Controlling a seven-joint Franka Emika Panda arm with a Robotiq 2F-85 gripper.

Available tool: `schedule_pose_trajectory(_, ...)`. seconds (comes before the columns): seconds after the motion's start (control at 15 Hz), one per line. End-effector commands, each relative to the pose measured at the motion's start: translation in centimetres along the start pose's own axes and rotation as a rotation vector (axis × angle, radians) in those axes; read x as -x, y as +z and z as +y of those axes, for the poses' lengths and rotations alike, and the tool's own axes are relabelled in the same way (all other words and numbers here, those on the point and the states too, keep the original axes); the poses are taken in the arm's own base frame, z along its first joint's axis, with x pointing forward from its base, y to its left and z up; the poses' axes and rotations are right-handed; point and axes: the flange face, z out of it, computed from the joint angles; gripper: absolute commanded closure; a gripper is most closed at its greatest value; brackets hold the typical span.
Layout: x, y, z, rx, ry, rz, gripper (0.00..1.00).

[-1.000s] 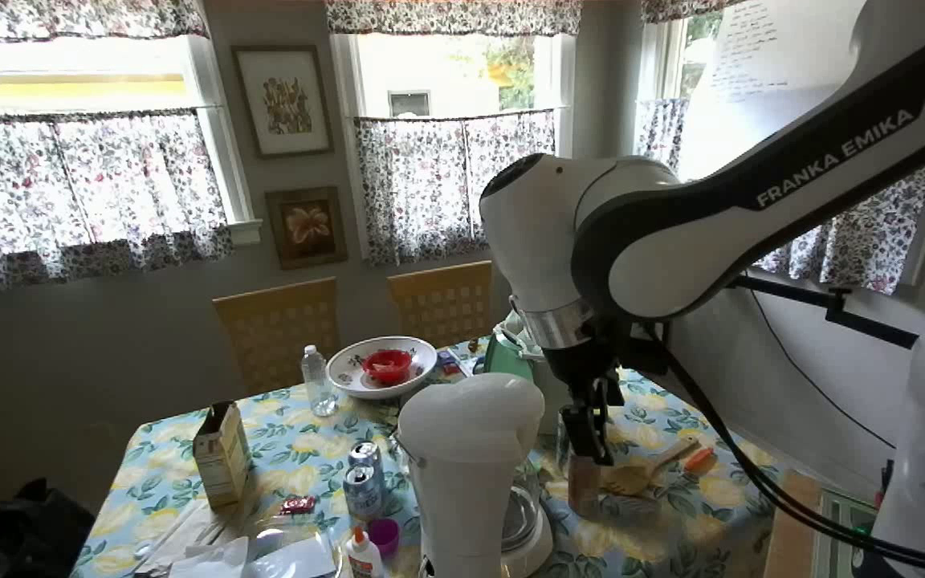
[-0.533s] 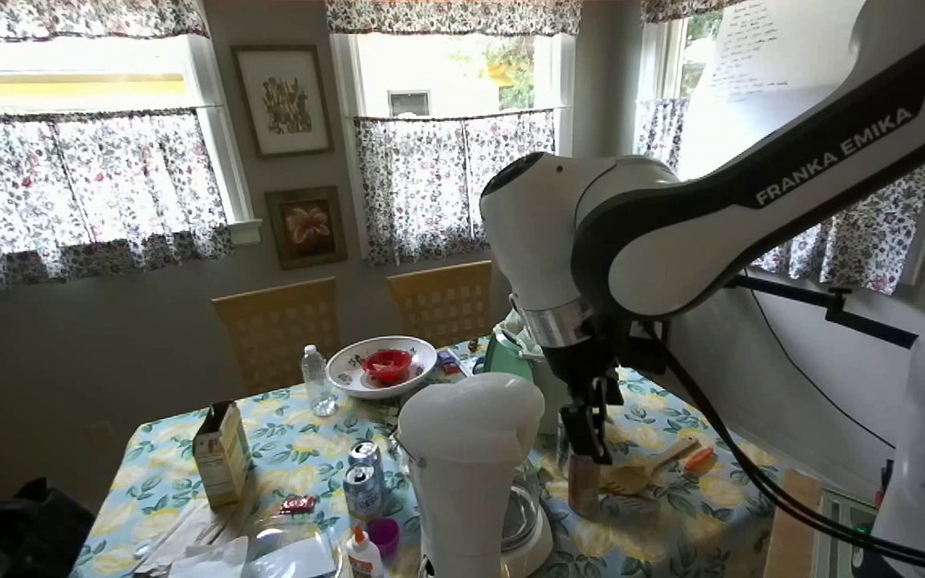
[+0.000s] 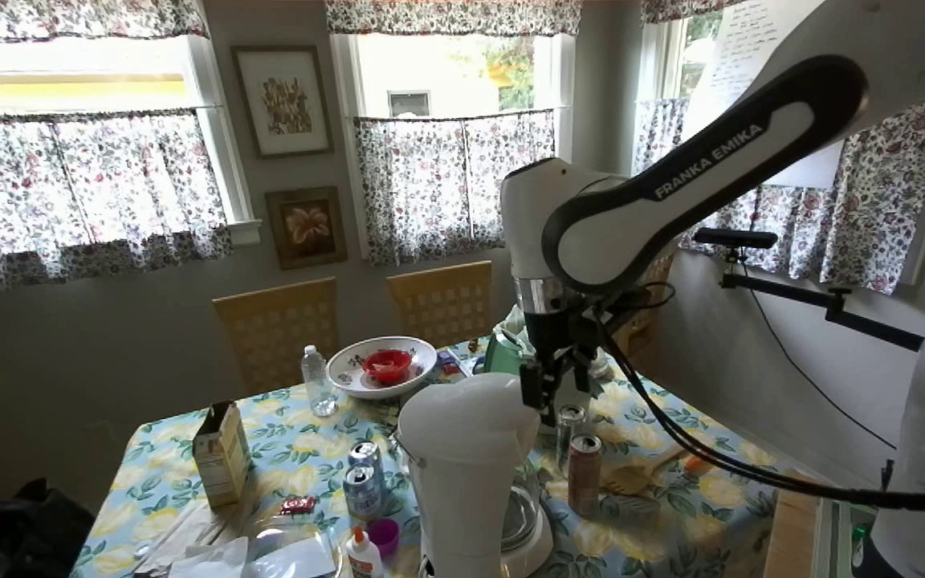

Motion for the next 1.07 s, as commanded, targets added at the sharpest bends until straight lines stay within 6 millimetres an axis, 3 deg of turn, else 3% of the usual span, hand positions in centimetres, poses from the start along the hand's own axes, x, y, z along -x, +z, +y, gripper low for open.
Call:
schedule_pose_trajectory(0.0,-4.0,1.7,2.8,-0.090,0.109,0.053,0.00)
schedule_pose_trajectory(0.33,-5.3,3.3,5.6,-0.135,0.159,0.089,0.00)
schedule_pose_trajectory(0.67,-4.9,3.4,6.5,-0.169,0.217,0.059,0.00)
schedule_pose_trajectory(1.0,-3.4,2.6,9.6,-0.210,0.297,0.049,0.00)
